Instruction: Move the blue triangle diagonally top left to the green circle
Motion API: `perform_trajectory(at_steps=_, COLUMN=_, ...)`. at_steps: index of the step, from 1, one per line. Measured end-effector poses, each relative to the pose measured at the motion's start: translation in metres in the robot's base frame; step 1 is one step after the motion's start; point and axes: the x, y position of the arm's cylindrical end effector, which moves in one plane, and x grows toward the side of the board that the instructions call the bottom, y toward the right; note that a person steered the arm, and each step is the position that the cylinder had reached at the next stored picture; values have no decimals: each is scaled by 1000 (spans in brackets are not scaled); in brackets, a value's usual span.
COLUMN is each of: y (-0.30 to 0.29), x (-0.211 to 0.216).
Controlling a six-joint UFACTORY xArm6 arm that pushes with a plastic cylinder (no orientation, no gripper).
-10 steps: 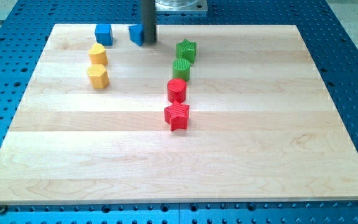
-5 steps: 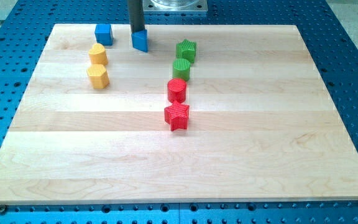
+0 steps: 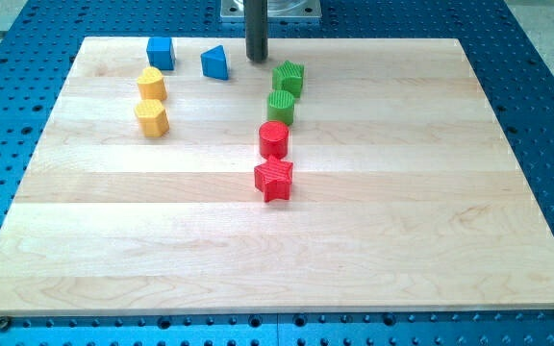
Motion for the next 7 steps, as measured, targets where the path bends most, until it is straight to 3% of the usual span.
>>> perform_trajectory(at_steps=1, y=-44, x=11)
perform_trajectory(at_steps=3, y=-15, x=12)
perform_trajectory(at_steps=4, y=81, x=9)
perform_trajectory(at_steps=5, y=155, x=71)
perform_trajectory(at_steps=6, y=85, x=119)
perform_trajectory(at_steps=7, y=53, x=106)
